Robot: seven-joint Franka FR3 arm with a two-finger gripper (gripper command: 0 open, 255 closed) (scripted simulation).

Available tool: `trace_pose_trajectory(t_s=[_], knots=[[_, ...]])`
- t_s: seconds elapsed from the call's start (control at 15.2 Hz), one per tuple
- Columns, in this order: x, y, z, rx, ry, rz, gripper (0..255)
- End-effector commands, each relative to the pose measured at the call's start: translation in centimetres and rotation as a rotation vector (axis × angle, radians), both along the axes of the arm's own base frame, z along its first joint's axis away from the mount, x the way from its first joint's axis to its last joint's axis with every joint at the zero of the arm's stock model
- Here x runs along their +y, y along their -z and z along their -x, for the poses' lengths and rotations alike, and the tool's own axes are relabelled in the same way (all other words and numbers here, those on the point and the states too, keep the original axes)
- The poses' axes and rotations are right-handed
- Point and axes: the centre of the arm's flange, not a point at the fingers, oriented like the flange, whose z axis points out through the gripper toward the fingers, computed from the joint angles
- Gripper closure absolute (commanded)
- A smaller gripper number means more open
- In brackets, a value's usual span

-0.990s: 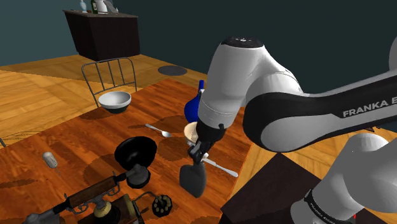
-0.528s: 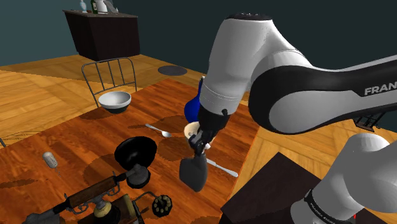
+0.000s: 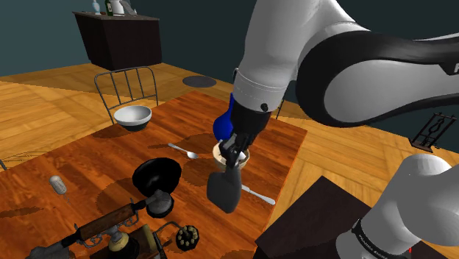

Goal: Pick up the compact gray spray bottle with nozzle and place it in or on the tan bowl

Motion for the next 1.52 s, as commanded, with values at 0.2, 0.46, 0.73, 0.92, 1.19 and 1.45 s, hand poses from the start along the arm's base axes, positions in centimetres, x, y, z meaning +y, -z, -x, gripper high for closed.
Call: trace_pose_trajectory(t_s=[0.2,0.46,0.73,0.92,1.19,1.45], knots=[[0.0,-2.7,0.1,0.0,0.0,0.0,255],[-1.8,-4.1,-1.7,0.0,0.0,0.0,255],[-5.3,-5.6,-5.3,0.0,0.0,0.0,255],[-8.0,-6.8,-8.0,0.0,0.0,0.0,255],[-11.5,-8.3,-11.6,0.0,0.0,0.0,255],[-15.1,-9.8,-15.2,0.0,0.0,0.0,255]])
